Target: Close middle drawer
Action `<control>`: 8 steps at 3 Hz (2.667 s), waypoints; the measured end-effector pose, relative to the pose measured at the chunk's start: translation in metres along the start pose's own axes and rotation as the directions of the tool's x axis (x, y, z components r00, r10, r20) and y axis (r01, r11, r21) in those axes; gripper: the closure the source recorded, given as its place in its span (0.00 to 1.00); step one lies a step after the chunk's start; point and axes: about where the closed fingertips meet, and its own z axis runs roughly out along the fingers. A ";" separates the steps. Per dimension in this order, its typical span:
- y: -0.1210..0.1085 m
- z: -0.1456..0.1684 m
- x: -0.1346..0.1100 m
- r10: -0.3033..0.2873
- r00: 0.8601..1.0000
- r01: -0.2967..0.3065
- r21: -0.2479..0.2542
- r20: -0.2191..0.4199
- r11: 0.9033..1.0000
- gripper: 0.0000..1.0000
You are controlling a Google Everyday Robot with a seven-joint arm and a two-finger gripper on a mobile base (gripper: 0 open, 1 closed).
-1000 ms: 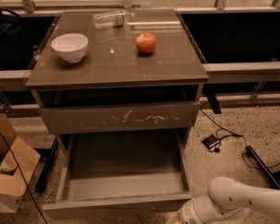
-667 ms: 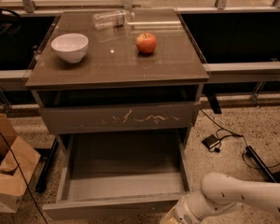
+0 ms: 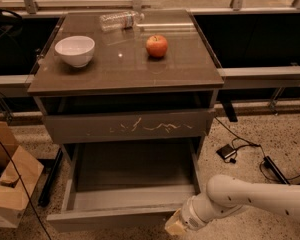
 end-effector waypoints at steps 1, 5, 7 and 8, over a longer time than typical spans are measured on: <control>-0.017 -0.001 -0.014 -0.027 0.999 0.027 0.004 0.025 1.000 1.00; -0.054 -0.003 -0.080 -0.102 0.992 0.104 -0.016 0.068 0.994 1.00; -0.071 0.008 -0.082 -0.123 0.988 0.121 0.021 0.094 0.992 1.00; -0.093 0.008 -0.090 -0.132 0.982 0.127 0.040 0.135 0.991 1.00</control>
Offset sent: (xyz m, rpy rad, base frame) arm 0.2412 0.0550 0.0353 0.1472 -0.2395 0.1552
